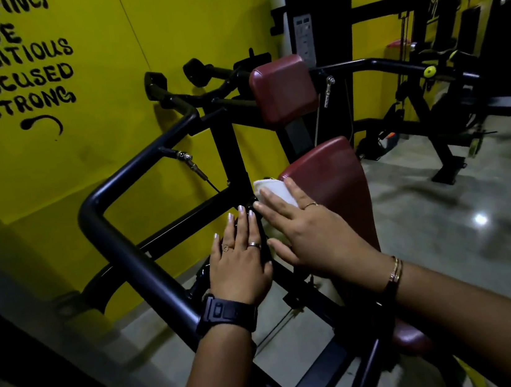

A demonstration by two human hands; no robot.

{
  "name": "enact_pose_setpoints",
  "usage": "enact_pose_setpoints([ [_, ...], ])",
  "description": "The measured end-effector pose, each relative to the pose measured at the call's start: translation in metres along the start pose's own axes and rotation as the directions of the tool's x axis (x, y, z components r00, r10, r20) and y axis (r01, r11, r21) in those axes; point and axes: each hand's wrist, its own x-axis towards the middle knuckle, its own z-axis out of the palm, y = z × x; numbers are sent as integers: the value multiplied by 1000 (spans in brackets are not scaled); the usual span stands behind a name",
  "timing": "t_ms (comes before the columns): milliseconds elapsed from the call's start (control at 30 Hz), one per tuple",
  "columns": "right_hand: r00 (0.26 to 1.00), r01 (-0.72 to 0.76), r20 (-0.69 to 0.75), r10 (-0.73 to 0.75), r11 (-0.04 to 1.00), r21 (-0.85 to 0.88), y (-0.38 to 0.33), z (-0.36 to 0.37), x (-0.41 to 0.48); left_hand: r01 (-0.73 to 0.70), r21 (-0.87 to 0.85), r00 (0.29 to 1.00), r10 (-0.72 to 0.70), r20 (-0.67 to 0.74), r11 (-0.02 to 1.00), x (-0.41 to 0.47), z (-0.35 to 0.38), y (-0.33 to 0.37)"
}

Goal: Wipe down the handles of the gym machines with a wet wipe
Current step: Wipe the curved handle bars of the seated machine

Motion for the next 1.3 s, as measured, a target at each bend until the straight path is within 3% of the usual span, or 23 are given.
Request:
enact_pose_setpoints([
  [200,991,134,25,-131,979,-155,0,4,-5,-1,21,1000,1,3,1000,0,1,0],
  [367,986,156,-42,-162,981,-118,-4,-2,-39,-3,5,1000,3,-7,1000,0,2,-1],
  [467,992,96,-82,-100,994,-43,0,-8,-62,-4,5,1000,4,-14,1000,0,2,-1],
  [567,994,-87,80,75,984,155,2,-14,-80,2,3,1000,-2,-17,1000,-1,1,0],
  [700,935,-306,279,220,898,317,1,-22,-74,9,11,1000,-9,-7,1000,-2,2,1],
  [1000,942,-296,287,174,834,466,13,-18,-5,7,28,1000,-7,11,1000,-1,1,1],
  [1067,953,-258,257,160,874,412,11,-15,3,8,26,1000,-8,16,1000,0,0,1],
  [1167,989,-119,106,101,975,186,5,-9,5,8,25,1000,-9,21,1000,0,0,1],
  [1300,1000,-25,13,25,998,-62,0,0,-7,7,26,1000,-7,13,1000,0,0,1],
])
